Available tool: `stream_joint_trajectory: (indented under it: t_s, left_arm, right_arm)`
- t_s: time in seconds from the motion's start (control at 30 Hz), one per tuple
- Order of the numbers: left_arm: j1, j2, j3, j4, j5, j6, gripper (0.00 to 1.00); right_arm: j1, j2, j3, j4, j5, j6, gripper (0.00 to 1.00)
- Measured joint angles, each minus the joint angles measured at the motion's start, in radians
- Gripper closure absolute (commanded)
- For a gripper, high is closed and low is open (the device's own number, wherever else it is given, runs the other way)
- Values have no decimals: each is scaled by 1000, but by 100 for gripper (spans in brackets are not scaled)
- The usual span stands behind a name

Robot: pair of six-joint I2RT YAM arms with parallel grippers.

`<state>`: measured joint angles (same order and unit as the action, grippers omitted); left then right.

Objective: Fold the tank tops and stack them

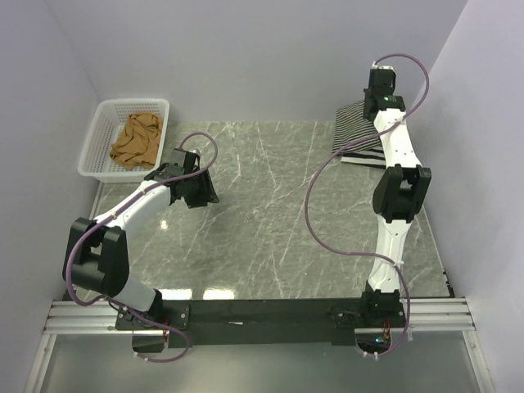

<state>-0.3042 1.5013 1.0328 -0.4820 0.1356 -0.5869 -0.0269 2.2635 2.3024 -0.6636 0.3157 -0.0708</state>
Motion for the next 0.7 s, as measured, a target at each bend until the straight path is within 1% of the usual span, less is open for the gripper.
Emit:
stream_joint_trajectory:
  t_s: [0.23,0.5,0.7]
  left_arm:
    - [0,4,0,3,3,0,52]
    - [0,22,0,6,10,0,52]
    - [0,22,0,6,11,0,52]
  right_arm:
    - [-61,-8,-102,21,-28,40,100]
    - [-114,-6,-117,28,-47,101,100]
    - [-139,29,-116,28,-42,136,100]
